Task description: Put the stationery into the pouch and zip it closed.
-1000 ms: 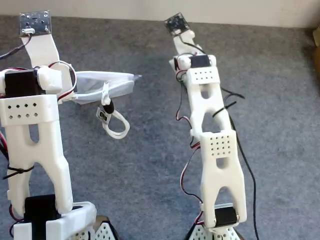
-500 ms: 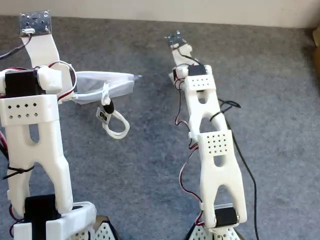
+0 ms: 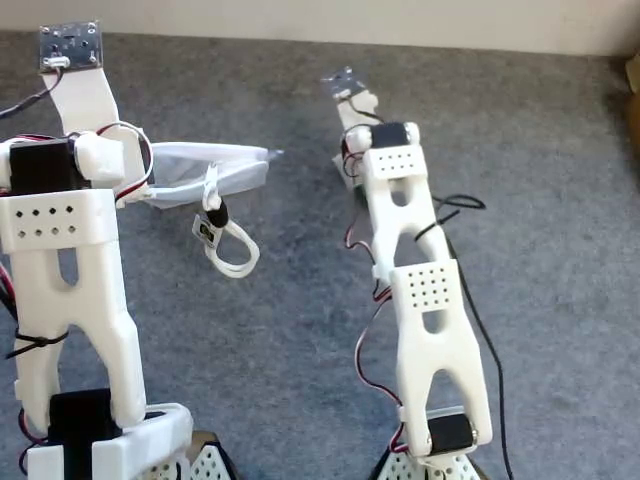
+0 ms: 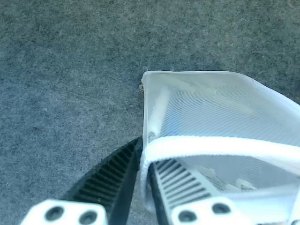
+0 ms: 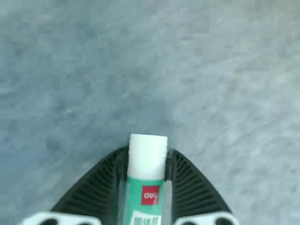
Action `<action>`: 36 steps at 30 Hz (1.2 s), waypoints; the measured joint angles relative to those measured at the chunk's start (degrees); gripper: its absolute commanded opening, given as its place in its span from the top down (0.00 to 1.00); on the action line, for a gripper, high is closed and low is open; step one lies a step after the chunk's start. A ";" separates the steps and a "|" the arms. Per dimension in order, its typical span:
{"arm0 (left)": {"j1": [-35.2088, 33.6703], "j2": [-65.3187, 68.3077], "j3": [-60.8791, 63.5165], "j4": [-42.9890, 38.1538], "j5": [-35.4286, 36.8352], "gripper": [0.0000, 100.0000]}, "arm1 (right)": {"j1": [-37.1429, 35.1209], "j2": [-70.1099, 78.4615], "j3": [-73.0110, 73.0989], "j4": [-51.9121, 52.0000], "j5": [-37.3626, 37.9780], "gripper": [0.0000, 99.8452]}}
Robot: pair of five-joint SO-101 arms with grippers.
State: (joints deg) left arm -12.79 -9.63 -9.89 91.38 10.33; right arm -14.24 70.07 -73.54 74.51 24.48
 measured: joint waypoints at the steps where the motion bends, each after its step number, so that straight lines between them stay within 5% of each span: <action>1: 0.00 0.00 0.00 0.00 0.00 0.99 | -0.44 0.00 -0.62 2.37 0.00 0.97; 12: 0.00 0.00 0.00 0.00 0.00 0.99 | -2.73 -0.18 -2.99 20.66 0.00 0.97; 32: 0.00 0.00 0.00 0.00 0.00 0.99 | -3.60 -0.18 -2.99 22.42 0.00 0.97; 36: 0.00 0.00 0.00 0.00 0.00 0.99 | -3.87 -0.18 -2.99 22.59 -1.67 0.90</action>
State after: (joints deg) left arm -12.79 -9.63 -9.89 91.38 10.33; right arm -18.11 69.89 -76.53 97.10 22.81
